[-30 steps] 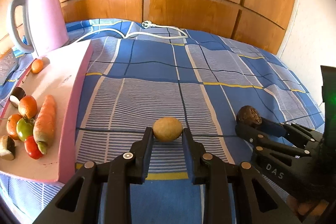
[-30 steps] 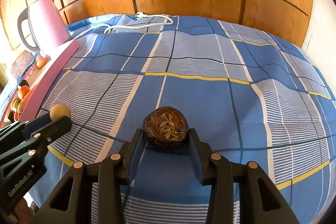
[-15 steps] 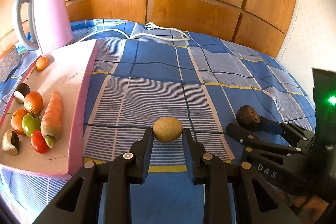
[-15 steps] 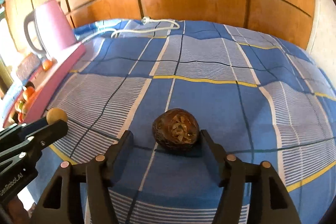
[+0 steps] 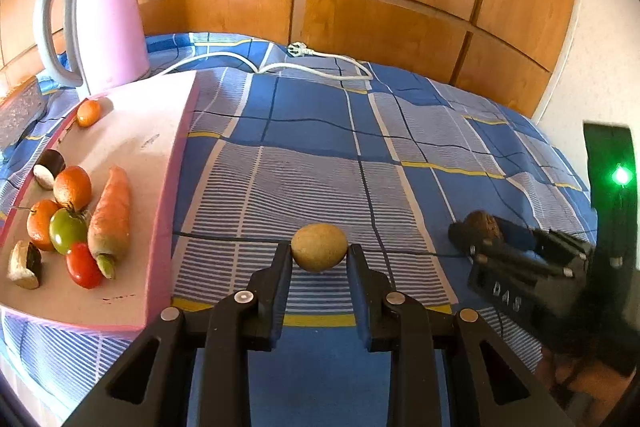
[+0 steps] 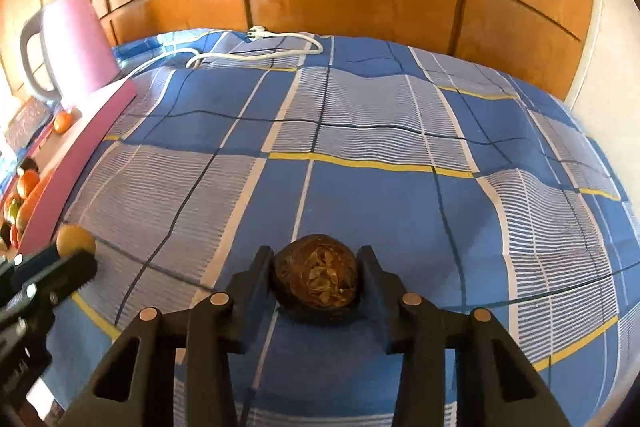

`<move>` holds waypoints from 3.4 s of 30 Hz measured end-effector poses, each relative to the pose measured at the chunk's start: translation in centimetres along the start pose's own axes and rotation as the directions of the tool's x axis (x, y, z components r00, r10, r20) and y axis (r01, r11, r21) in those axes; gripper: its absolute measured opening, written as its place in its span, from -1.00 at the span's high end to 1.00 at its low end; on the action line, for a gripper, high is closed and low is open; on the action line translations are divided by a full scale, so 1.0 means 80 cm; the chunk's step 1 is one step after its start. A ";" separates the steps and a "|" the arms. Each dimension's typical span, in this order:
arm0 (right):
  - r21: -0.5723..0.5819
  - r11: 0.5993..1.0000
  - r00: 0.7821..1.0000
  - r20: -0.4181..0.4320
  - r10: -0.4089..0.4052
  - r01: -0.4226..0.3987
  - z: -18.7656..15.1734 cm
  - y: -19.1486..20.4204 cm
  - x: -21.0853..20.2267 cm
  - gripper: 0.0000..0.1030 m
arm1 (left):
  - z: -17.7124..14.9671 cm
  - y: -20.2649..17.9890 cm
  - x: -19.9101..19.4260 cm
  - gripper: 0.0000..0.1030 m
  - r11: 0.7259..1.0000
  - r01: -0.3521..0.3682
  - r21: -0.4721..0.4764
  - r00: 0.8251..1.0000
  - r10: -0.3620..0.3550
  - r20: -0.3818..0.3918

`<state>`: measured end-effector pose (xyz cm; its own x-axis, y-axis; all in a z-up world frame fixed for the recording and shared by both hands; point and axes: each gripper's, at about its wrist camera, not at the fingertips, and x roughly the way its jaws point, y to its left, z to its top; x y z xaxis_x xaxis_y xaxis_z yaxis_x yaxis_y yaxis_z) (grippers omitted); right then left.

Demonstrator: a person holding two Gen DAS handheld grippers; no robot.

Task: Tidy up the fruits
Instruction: 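Carry the yellow fruit and dark fruit over the tray with both tools, then lower both fruits into the tray and open both tools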

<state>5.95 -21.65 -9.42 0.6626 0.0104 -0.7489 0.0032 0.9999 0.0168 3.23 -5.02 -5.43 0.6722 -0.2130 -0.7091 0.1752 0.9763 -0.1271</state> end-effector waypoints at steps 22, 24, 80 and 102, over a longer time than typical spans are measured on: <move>-0.155 0.964 0.977 -0.016 0.215 -0.214 0.026 0.100 -0.028 0.16 | 0.028 0.084 -0.060 0.46 0.984 -0.091 -0.151 0.989 0.107 0.100; -0.177 0.954 0.970 -0.017 0.242 -0.241 0.031 0.114 -0.030 0.16 | 0.030 0.099 -0.063 0.46 0.978 -0.111 -0.175 0.987 0.129 0.100; -0.282 0.833 0.879 -0.124 0.461 -0.477 0.103 0.304 0.025 -0.10 | 0.038 0.280 -0.057 0.18 0.853 -0.314 -0.417 0.936 0.352 0.016; -0.307 0.819 0.872 -0.110 0.476 -0.485 0.080 0.297 -0.011 0.01 | 0.016 0.259 -0.099 0.11 0.844 -0.334 -0.420 0.921 0.386 0.044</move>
<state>10.21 2.05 -4.14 0.4975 0.4868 -0.7180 -0.5488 0.8176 0.1741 2.47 16.81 -1.57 0.7187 0.1793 -0.6718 -0.3790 0.9111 -0.1622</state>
